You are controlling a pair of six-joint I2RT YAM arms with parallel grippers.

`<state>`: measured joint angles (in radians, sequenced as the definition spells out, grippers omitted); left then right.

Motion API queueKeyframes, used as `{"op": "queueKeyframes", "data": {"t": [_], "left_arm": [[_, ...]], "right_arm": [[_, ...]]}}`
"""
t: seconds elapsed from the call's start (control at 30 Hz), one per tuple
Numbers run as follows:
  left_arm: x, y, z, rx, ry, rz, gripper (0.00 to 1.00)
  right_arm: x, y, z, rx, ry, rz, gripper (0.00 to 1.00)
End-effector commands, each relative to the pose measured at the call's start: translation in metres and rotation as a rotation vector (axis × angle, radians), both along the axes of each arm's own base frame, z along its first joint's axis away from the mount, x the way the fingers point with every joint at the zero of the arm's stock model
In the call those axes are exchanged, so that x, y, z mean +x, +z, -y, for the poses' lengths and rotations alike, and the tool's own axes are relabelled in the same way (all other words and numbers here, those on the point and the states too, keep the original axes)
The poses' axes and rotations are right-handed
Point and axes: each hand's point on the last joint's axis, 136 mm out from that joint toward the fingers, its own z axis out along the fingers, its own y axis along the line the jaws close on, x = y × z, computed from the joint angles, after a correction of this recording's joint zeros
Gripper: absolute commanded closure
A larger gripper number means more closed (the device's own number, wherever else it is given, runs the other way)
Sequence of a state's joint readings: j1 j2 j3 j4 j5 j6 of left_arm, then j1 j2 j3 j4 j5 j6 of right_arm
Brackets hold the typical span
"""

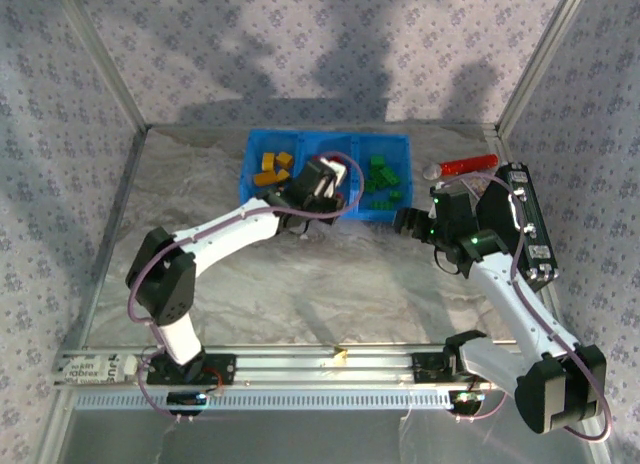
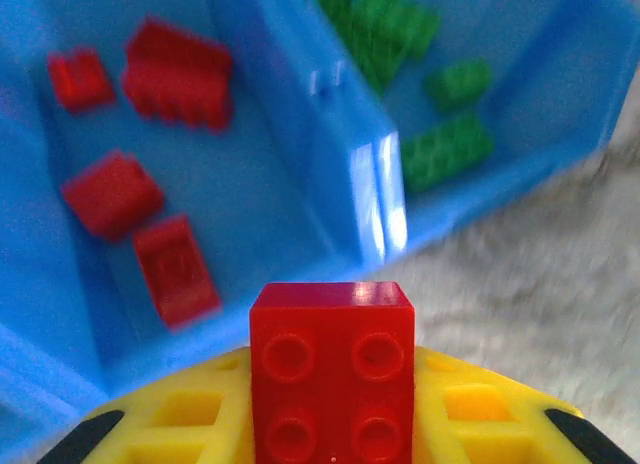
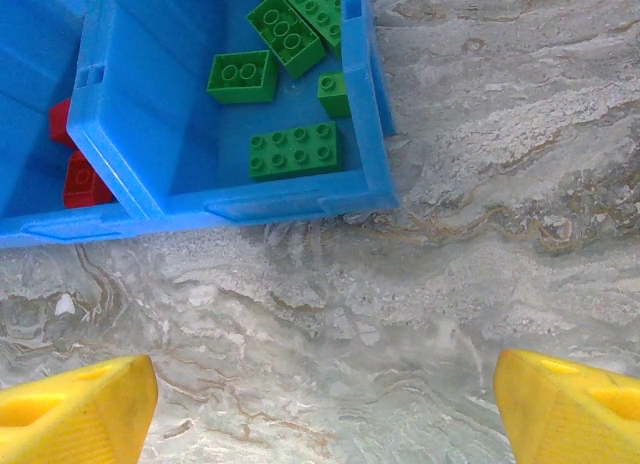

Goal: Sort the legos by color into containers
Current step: Place the lego in the container.

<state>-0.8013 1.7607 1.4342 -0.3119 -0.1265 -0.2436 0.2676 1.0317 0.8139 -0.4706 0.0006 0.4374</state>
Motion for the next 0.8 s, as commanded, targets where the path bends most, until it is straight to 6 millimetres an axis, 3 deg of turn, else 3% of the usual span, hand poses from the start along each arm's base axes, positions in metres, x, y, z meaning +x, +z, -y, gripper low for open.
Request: {"op": "queueKeyframes", "data": {"t": [0.0,0.2,0.37,0.4,0.43,0.47,0.67,0.7,0.77], "left_arm": [[0.032,0.017,0.012,-0.004,0.027,0.055,0.75],[0.075,0.025,0.024,-0.019,0.064,0.055,0.75],[0.103,0.007,0.026,0.055,0.116,0.027,0.74],[0.105,0.000,0.024,0.082,0.132,0.012,0.65],[0.107,-0.001,0.021,0.103,0.150,0.000,0.38],[0.106,0.004,0.020,0.108,0.156,-0.002,0.28],[0.093,0.056,0.012,0.018,0.152,0.133,0.15],[0.089,0.051,0.007,0.027,0.157,0.121,0.15],[0.082,0.060,0.002,0.013,0.158,0.128,0.15]], "right_arm": [[-0.008,-0.002,0.001,0.016,-0.002,-0.010,0.11],[-0.011,-0.006,0.004,0.017,-0.004,-0.015,0.11],[-0.010,-0.008,0.003,0.030,0.000,-0.016,0.11],[-0.010,-0.008,0.003,0.032,0.004,-0.016,0.11],[-0.010,-0.006,0.002,0.034,0.008,-0.013,0.10],[-0.011,-0.006,0.003,0.032,0.008,-0.010,0.10],[-0.012,-0.008,0.003,0.038,0.014,-0.005,0.10],[-0.012,-0.008,0.002,0.044,0.018,-0.007,0.10],[-0.012,-0.007,0.001,0.052,0.021,-0.004,0.10]]}}
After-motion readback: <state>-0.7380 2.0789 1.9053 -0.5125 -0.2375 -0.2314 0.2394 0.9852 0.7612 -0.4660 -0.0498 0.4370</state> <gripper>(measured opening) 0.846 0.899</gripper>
